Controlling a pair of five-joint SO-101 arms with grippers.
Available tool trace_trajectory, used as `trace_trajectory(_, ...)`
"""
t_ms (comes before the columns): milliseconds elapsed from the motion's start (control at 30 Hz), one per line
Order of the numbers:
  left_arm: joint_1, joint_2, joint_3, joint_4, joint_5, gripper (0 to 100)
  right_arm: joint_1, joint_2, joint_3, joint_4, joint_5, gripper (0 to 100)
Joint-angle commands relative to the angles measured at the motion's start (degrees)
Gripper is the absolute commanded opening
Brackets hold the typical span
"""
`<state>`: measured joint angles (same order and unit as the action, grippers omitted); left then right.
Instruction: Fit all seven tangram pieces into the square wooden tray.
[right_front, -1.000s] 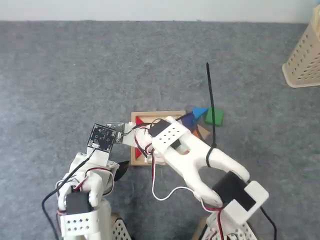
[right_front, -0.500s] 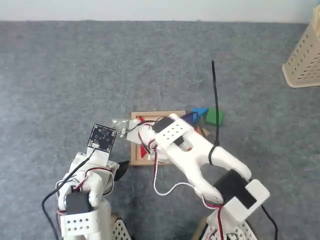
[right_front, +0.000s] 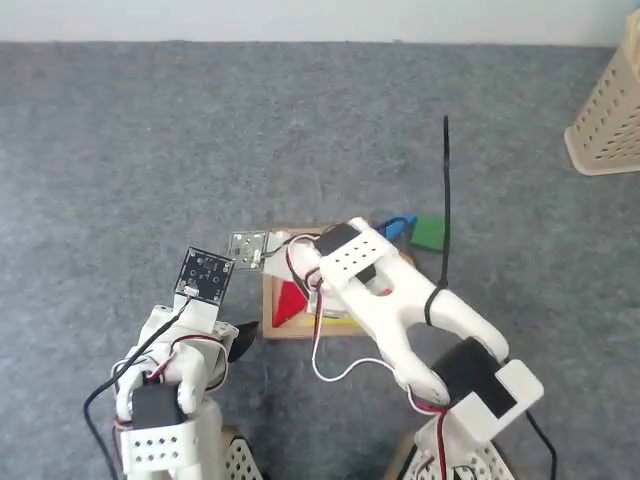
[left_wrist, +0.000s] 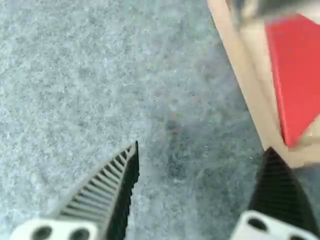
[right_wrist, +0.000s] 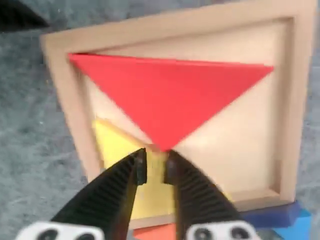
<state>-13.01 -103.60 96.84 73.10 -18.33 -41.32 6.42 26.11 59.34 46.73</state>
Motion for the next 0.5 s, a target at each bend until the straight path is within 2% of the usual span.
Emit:
trace_trajectory(0,0.3,-0.8,-0.3,0.0,-0.3,35,0.1,0.0,1.2,1.9,0.8,1.2)
trace_trajectory(233,0.3,-0.8,-0.3,0.0,-0.3,35,-0.4,0.0,0.8,0.3,0.5,1.7)
trace_trajectory(467,0.3,-0.8,-0.3,0.0,-0.3,35,-3.4,0.0,0.8,-6.9,-12.4,1.7)
